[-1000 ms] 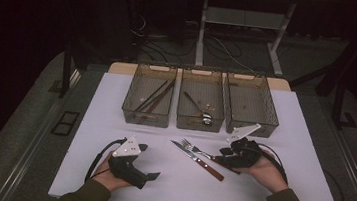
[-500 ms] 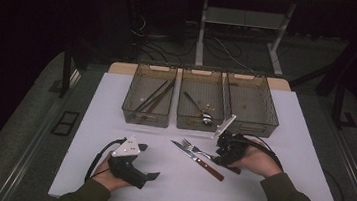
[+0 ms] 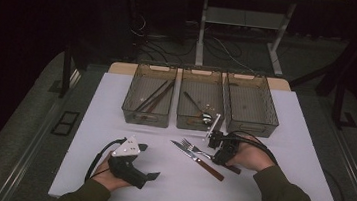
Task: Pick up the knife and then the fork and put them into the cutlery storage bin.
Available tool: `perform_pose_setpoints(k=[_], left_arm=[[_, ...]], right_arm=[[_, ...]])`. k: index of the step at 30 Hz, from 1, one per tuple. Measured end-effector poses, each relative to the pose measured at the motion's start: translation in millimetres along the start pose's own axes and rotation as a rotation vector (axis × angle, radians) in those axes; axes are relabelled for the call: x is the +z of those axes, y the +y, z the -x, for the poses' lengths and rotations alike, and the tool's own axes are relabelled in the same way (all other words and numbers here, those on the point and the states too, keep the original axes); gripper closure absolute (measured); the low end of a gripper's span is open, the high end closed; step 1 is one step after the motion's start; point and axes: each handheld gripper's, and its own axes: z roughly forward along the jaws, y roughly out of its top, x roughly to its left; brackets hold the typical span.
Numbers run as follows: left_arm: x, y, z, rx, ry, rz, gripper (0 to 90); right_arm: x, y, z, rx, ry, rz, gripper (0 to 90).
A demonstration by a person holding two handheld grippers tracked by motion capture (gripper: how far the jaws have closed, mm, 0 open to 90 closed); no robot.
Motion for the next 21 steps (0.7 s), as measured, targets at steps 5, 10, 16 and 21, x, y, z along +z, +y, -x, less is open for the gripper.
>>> perform_pose_setpoints(k=[5,10,16,21], left_arm=[[0.0,0.0,0.0,0.002,-0.001,-0.001,0.0],[-0.1,0.1,0.3,0.003,-0.001,-0.002,0.0],[0.1,-0.1,0.2,0.002,-0.001,-0.002,0.0],[-0.1,-0.1,0.0,0.001,0.0,-0.002,0.0]], right_arm=[[2.6,5.9,-0.7,-0.01,-0.014,-0.041,75.2],[3.5,11.4,-2.9,-0.009,-0.028,-0.081,76.9],[3.8,12.7,-3.7,0.003,-0.037,-0.09,77.5],[2.5,11.4,-2.9,0.005,-0.034,-0.088,77.7]])
